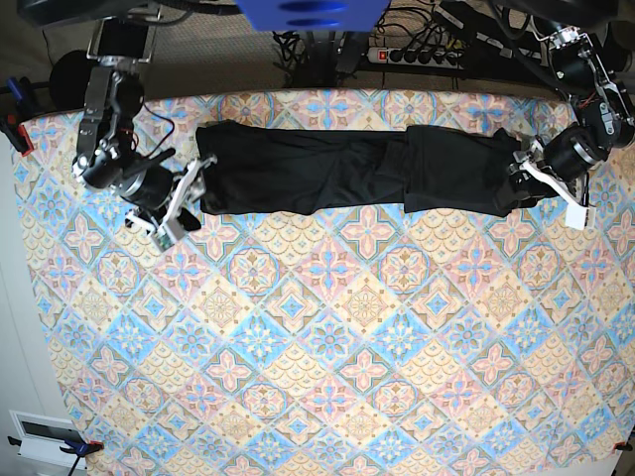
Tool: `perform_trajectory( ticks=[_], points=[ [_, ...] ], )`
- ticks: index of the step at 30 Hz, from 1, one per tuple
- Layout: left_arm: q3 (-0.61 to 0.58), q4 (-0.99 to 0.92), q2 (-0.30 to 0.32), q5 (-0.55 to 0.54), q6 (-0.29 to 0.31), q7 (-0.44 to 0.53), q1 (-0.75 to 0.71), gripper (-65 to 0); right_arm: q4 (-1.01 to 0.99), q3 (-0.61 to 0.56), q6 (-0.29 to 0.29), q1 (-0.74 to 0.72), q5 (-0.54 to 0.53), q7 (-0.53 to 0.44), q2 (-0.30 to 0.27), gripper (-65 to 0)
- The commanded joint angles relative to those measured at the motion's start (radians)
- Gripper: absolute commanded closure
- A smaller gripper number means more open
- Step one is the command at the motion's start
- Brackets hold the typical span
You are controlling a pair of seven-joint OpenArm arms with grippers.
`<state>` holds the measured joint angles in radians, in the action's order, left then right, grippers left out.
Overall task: Layout the t-shirt on the table in an organized manner, then fold the t-shirt properly
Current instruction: 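Grasp the other strip end with the right gripper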
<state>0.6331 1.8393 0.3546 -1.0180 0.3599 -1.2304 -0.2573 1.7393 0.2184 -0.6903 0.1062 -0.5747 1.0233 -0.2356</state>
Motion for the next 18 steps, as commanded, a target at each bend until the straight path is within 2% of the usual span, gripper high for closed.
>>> perform_trajectory(
  ticks=[1,6,11,18],
  points=[
    [0.006,0.017,0.016,-0.018,0.003,0.019,0.006,-26.5,-0.022,0.005,-0.008,0.013,-0.008,0.022,-0.008,-33.6],
    [0.009,0.017,0.016,-0.014,0.003,0.019,0.006,-26.5,-0.117,0.006,-0.008,-0.009,-0.047,0.024,-0.008,-33.6],
    [0.006,0.017,0.016,0.034,0.003,0.019,0.006,-26.5,-0.134,0.063,-0.008,-0.001,-0.047,0.027,-0.008,-33.6],
    [0.004,0.015,0.013,0.044,0.003,0.021,0.01,-26.5,-0.135,0.065,-0.008,0.019,-0.047,0.065,-0.008,-33.6]
  ],
)
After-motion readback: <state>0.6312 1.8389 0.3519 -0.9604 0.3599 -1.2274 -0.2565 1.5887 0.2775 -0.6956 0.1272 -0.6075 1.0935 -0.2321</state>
